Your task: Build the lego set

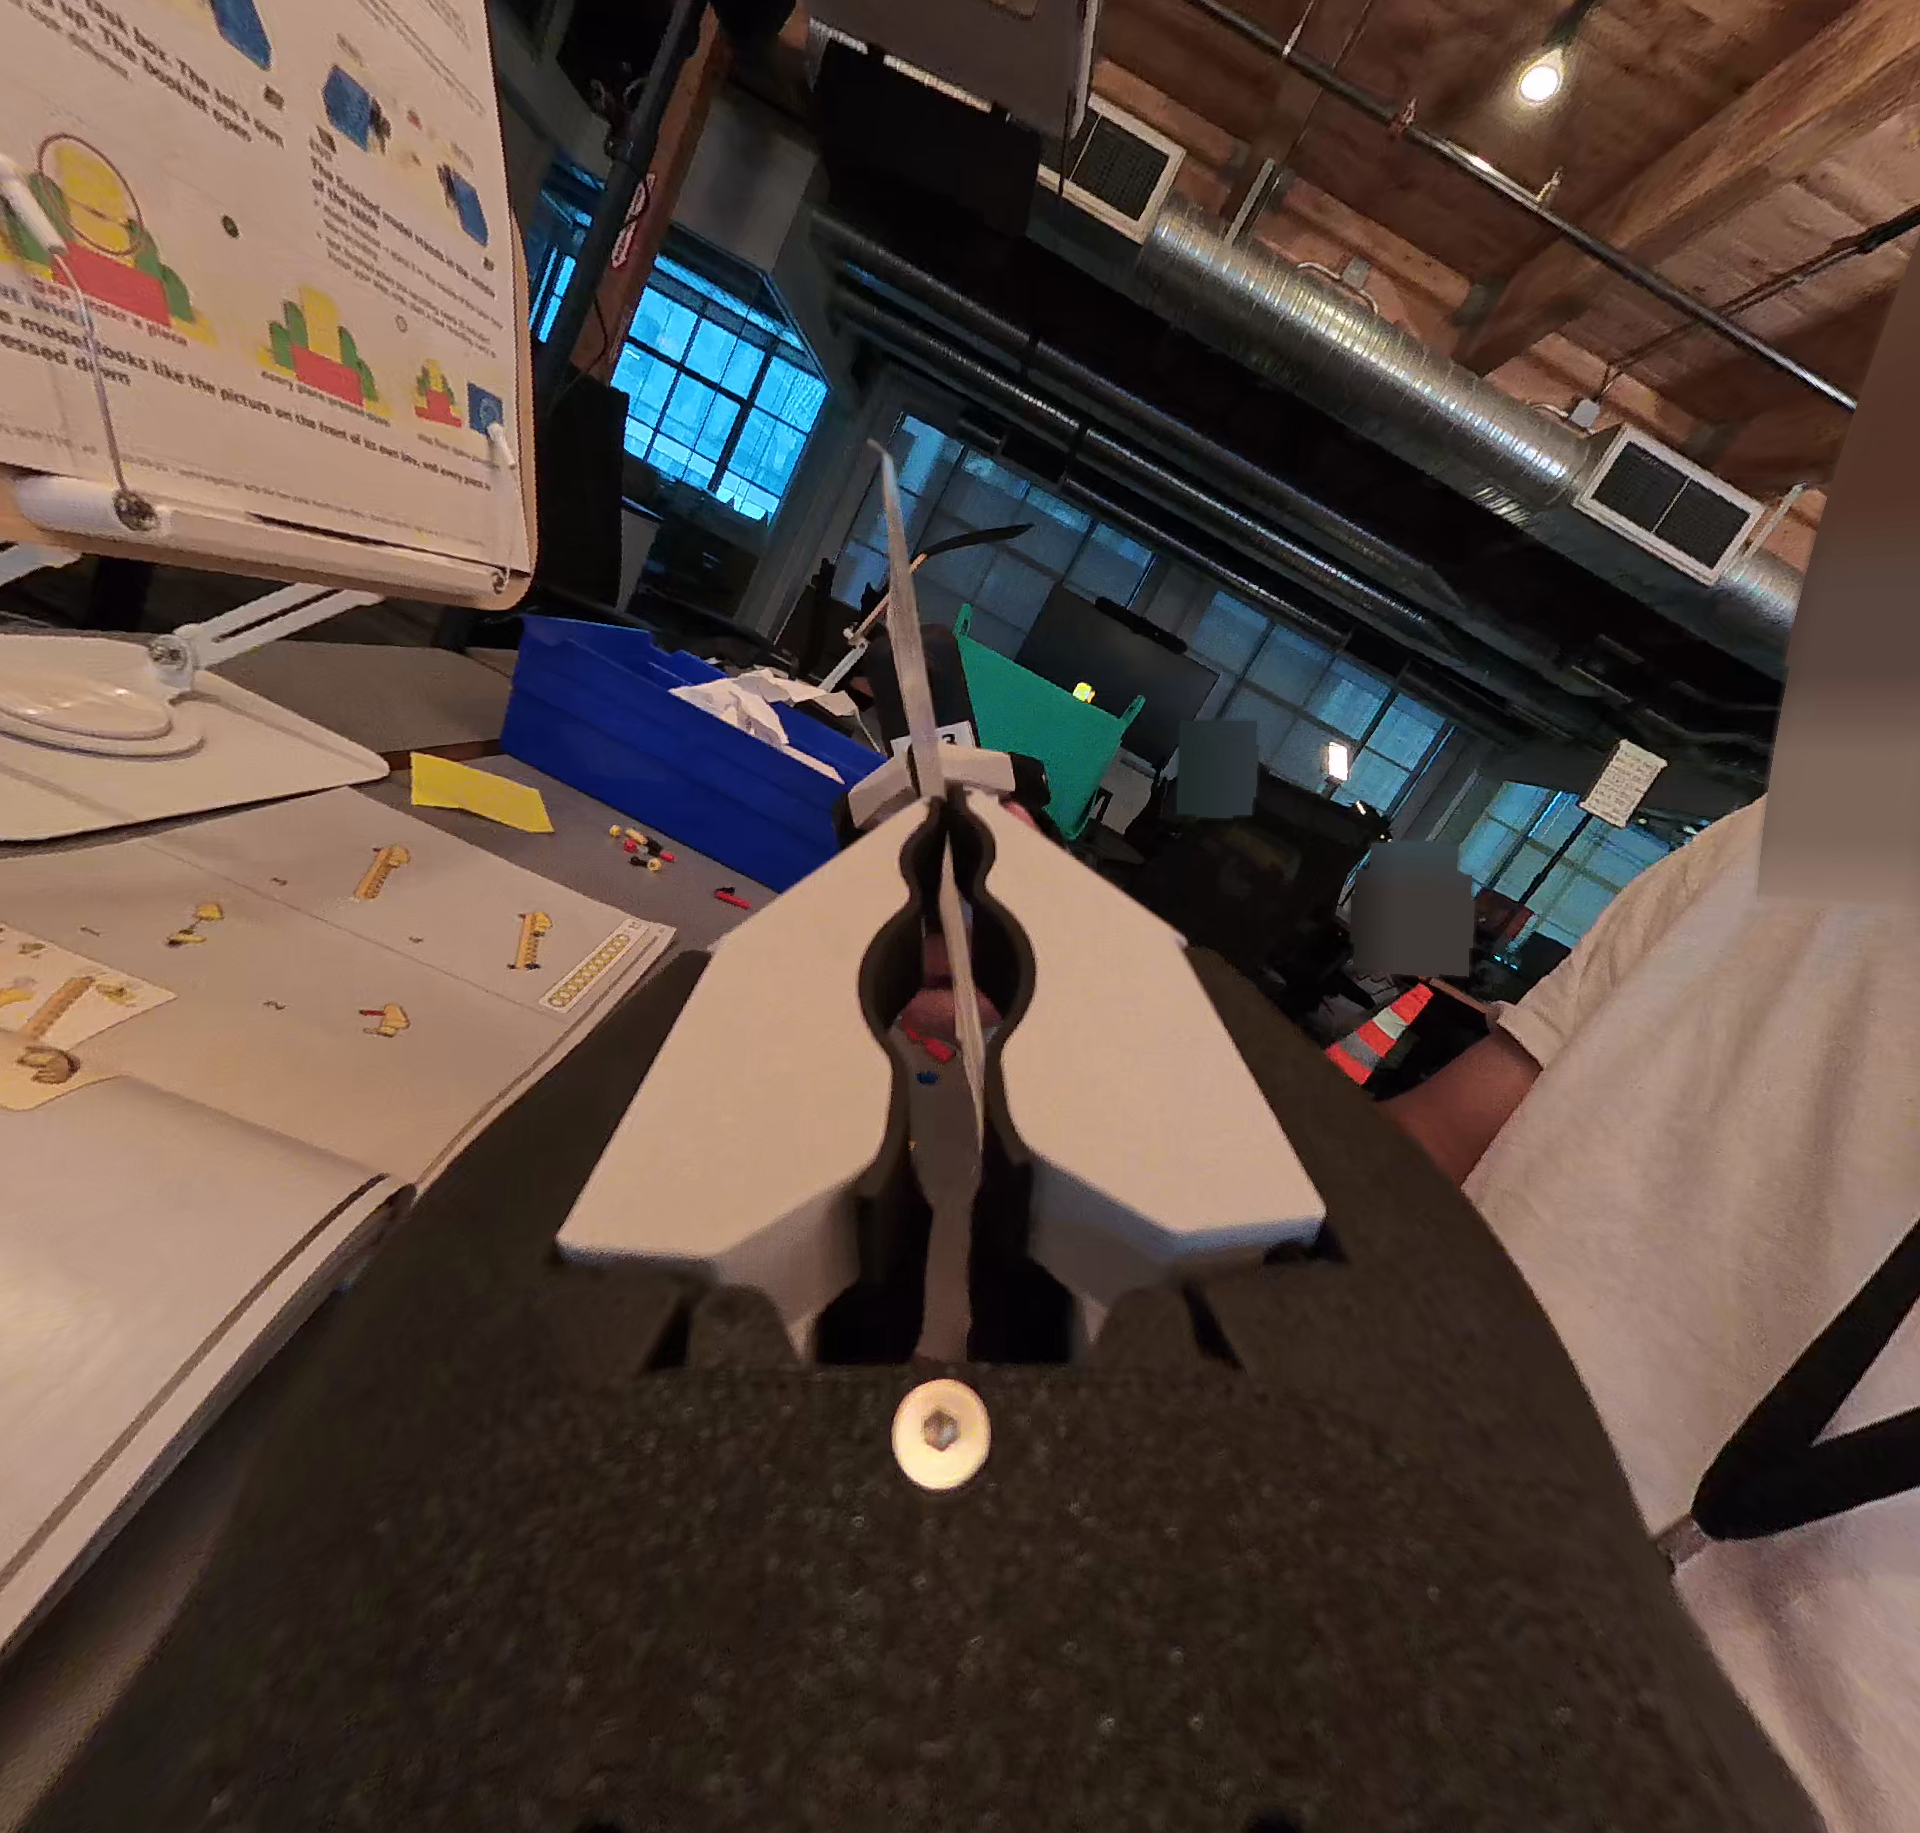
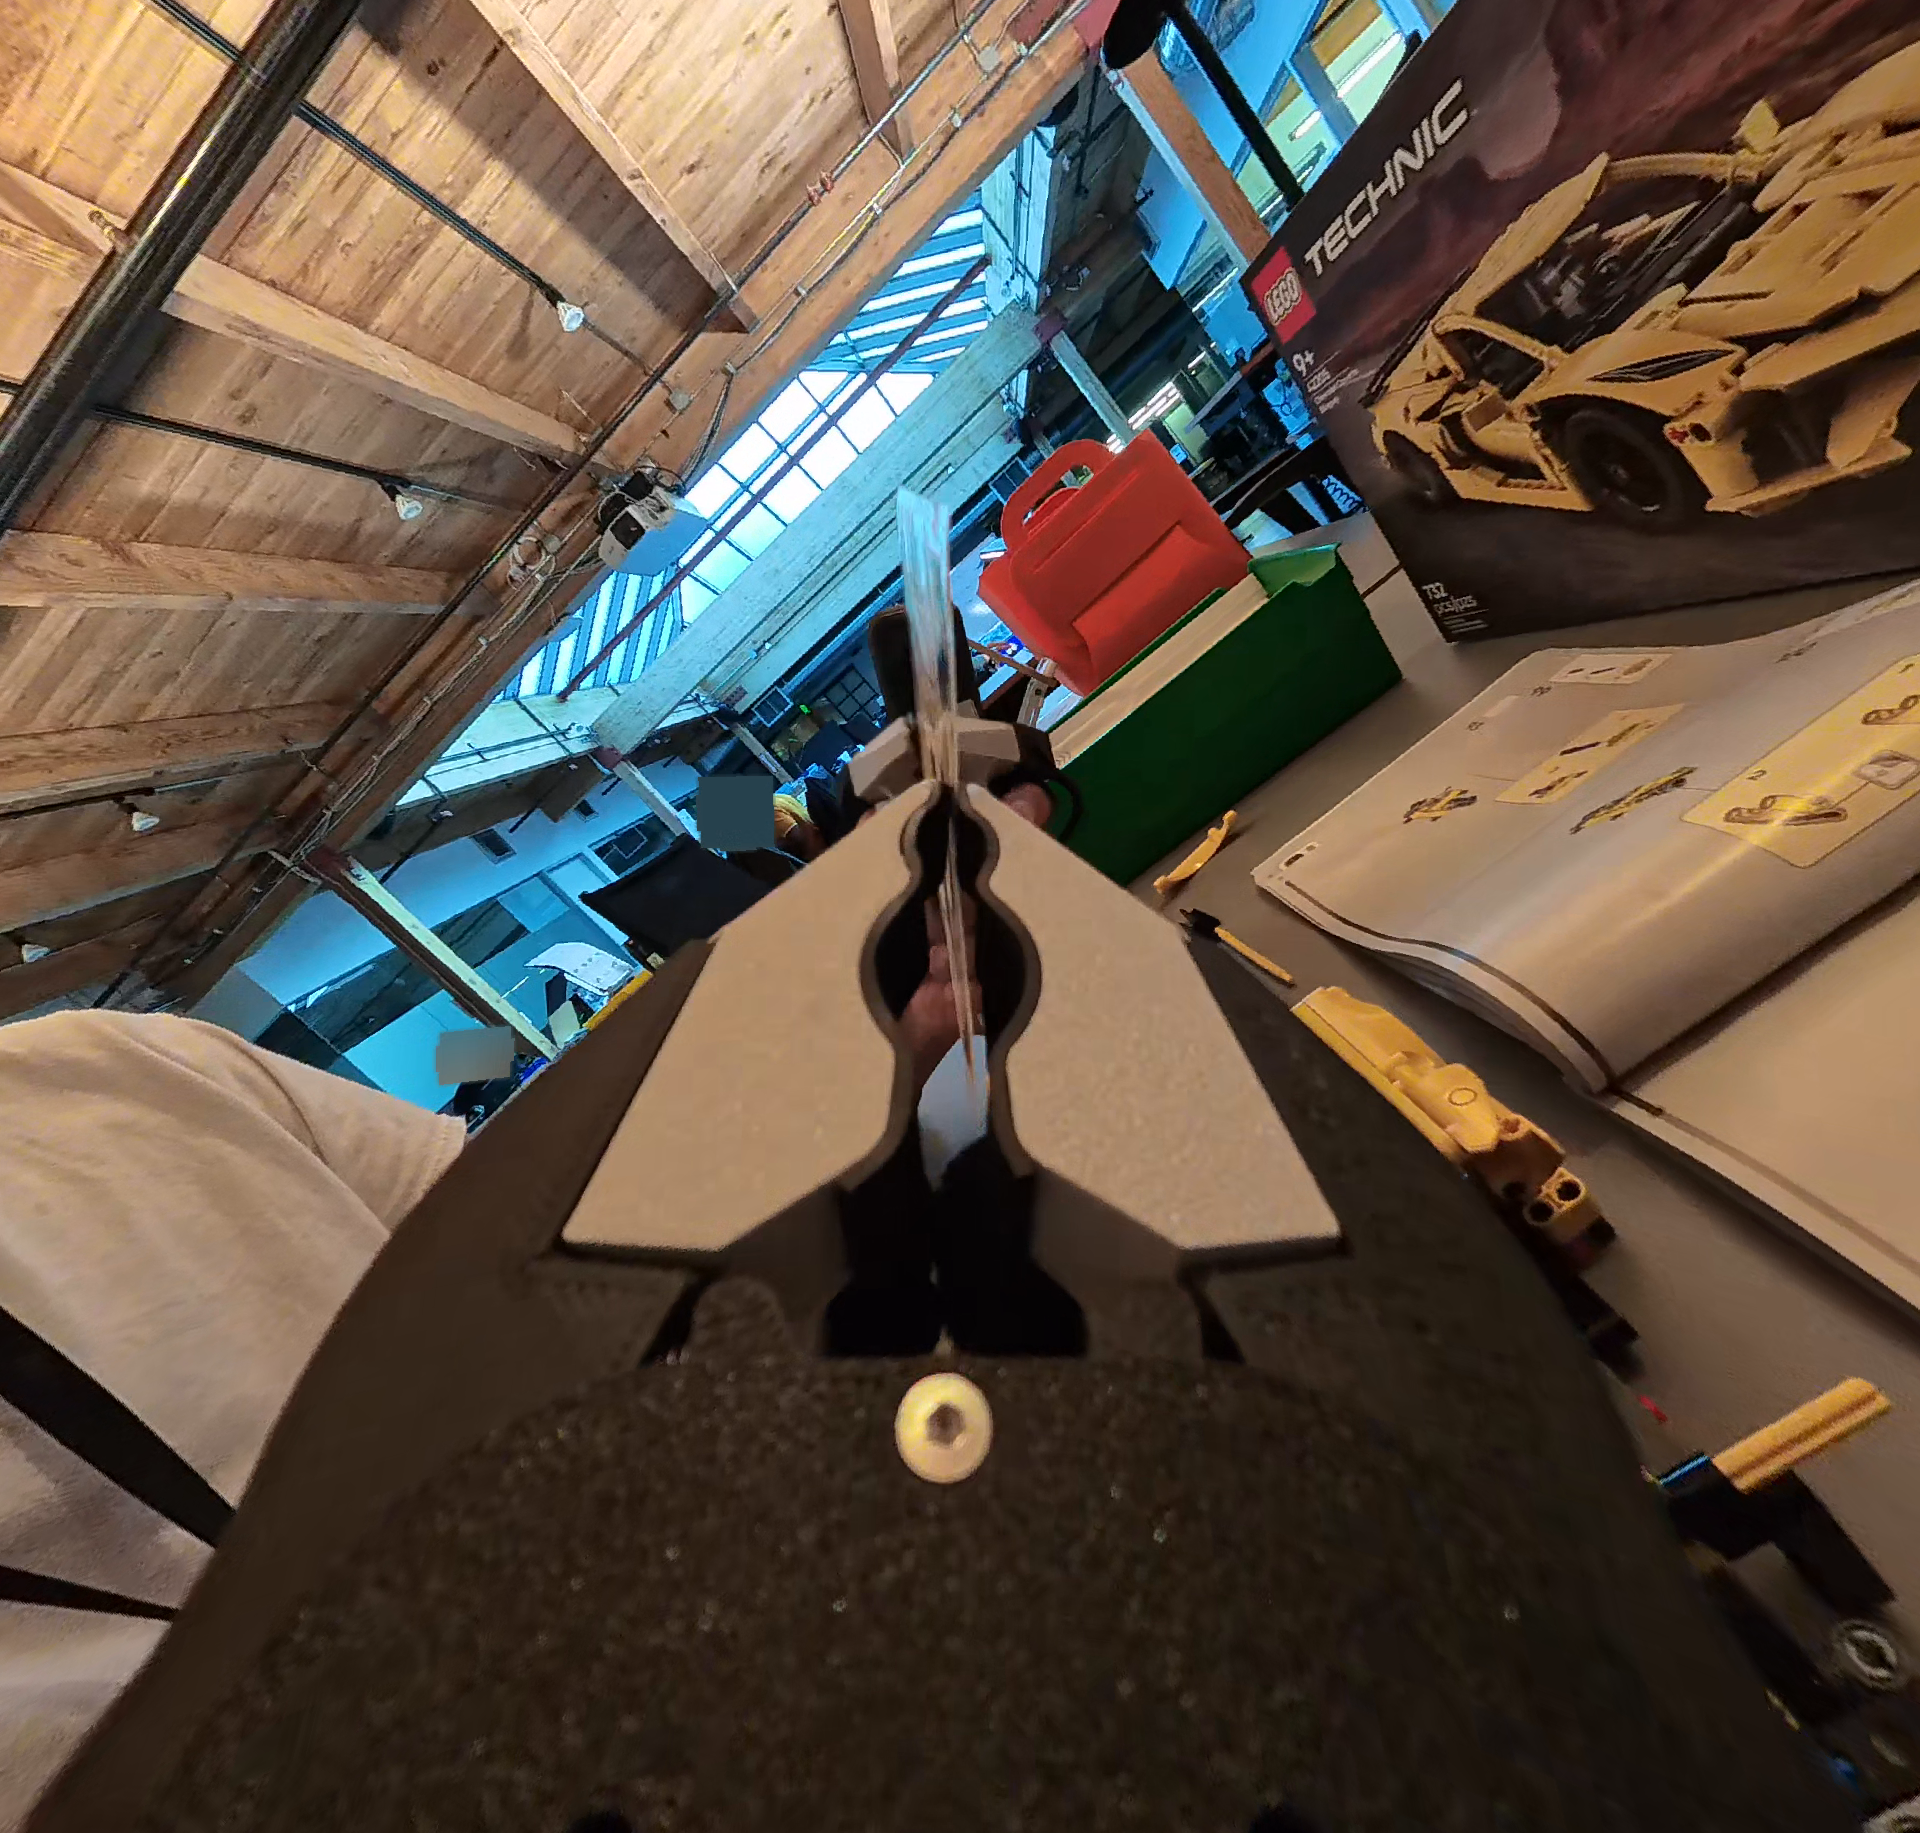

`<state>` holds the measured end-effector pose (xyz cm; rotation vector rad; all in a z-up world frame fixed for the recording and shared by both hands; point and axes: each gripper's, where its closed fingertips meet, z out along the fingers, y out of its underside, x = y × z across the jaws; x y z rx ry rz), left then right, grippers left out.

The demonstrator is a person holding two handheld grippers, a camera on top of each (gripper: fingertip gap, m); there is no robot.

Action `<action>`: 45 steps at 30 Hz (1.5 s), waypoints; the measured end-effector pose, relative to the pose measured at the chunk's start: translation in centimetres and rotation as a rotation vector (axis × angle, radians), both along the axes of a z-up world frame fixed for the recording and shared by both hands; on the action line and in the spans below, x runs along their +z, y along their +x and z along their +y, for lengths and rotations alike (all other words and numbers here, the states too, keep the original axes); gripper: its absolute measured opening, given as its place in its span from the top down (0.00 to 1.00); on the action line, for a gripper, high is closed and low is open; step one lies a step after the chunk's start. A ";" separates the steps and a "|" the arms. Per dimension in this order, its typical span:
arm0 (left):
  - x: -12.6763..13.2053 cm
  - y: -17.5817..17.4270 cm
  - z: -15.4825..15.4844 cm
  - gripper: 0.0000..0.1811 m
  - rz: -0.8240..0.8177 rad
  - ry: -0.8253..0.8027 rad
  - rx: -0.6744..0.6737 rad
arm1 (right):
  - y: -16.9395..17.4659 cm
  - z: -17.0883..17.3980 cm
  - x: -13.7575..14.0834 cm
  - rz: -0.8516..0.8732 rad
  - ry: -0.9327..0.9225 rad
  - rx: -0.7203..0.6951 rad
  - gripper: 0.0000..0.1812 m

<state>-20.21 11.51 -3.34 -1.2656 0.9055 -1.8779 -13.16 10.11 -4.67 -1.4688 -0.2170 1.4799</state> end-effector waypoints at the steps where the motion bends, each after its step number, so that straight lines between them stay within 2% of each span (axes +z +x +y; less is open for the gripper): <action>1: 0.1 -0.1 0.1 1.00 -0.007 -0.003 0.004 | 0.0 0.0 0.0 -0.001 -0.001 0.002 1.00; 21: 0.3 -0.3 0.3 1.00 -0.019 -0.009 0.014 | -0.4 -0.2 -0.5 -0.021 -0.026 0.031 1.00; 29: -1.6 -0.2 1.0 1.00 0.095 0.030 0.035 | -0.3 -0.1 -1.3 -0.115 -0.033 0.016 1.00; 33: -1.9 0.8 -0.3 1.00 0.115 0.103 0.031 | 1.0 -0.4 -1.5 -0.185 -0.021 0.001 1.00; 37: -1.8 2.4 -2.2 1.00 0.113 0.159 0.026 | 2.9 -1.2 -1.0 -0.184 -0.015 0.028 1.00; 45: -2.5 3.3 -3.0 1.00 0.154 0.133 -0.006 | 3.9 -1.3 -0.7 -0.163 0.000 0.017 1.00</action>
